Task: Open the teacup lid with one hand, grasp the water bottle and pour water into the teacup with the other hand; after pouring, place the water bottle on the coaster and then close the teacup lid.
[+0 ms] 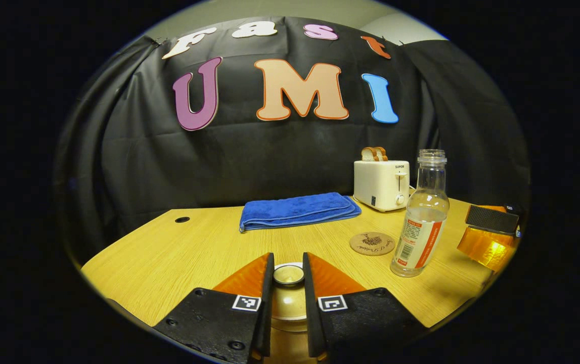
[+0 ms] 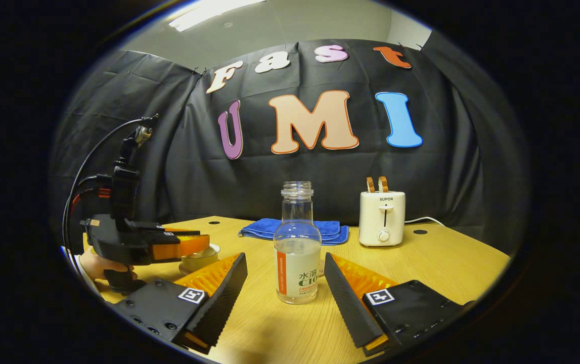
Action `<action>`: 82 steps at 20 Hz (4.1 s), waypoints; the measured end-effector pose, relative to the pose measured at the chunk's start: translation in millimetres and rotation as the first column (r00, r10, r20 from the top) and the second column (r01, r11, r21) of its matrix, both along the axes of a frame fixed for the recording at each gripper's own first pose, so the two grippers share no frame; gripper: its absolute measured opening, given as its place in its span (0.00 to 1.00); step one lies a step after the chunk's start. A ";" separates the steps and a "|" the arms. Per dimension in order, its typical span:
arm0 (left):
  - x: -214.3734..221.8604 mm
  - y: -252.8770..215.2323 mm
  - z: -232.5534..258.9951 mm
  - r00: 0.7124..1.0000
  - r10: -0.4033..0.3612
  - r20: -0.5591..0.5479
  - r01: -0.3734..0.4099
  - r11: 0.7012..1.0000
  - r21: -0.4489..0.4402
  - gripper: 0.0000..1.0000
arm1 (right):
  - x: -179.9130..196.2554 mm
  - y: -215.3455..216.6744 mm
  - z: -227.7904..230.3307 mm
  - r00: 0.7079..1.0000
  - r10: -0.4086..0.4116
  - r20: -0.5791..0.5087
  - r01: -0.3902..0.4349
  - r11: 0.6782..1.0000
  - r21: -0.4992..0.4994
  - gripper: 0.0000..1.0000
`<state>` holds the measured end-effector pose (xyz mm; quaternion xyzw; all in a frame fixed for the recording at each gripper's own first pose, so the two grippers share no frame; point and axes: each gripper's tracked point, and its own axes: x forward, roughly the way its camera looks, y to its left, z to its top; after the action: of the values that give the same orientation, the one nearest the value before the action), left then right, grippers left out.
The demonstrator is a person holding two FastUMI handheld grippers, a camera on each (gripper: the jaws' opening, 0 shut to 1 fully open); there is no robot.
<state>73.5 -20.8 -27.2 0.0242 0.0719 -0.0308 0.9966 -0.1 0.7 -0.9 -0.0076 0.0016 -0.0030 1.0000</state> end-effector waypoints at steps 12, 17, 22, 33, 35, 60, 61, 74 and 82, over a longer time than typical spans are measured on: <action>-26.2 29.4 7.2 0.997 0.062 0.048 -0.060 0.998 -0.032 0.26 | 22.1 2.8 -1.8 1.000 0.028 -0.009 -0.028 1.000 0.004 0.93; -38.9 51.7 11.2 0.993 0.088 0.076 -0.086 0.996 -0.033 0.26 | 39.7 -4.8 -10.6 0.998 -0.004 -0.056 0.005 1.000 0.002 0.92; -51.7 77.5 15.1 0.988 0.122 0.100 -0.119 0.992 -0.035 0.26 | 56.8 -7.8 -27.2 0.986 -0.026 -0.162 0.026 1.000 -0.005 0.98; -68.0 117.9 18.2 0.973 0.186 0.134 -0.181 0.982 -0.044 0.26 | 83.6 -18.8 -53.2 0.950 -0.092 -0.300 0.089 0.996 -0.025 0.96; -69.5 121.5 19.1 0.972 0.191 0.138 -0.187 0.981 -0.043 0.26 | 88.6 -18.2 -53.9 0.949 -0.092 -0.302 0.089 0.996 -0.023 0.87; -67.5 127.5 17.9 0.969 0.200 0.142 -0.195 0.980 -0.049 0.26 | 86.4 -4.1 2.2 0.946 -0.309 -0.097 0.120 0.613 -0.781 0.80; -67.5 128.0 18.5 0.969 0.200 0.142 -0.195 0.980 -0.049 0.26 | 90.0 0.2 -3.5 0.946 -0.308 -0.103 0.105 0.590 -0.801 0.80; -67.7 127.3 18.3 0.970 0.198 0.140 -0.193 0.980 -0.050 0.26 | 106.1 44.5 -18.3 0.965 -0.260 -0.017 0.018 0.132 -0.991 0.80; -68.6 126.8 18.9 0.971 0.196 0.139 -0.191 0.980 -0.050 0.26 | 111.9 45.1 -16.3 0.968 -0.250 0.007 -0.002 -0.037 -0.999 0.81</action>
<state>5.0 106.1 -8.3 0.0010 0.0014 0.0671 0.9977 111.8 45.8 -17.1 -0.7196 0.0877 -0.0924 0.6826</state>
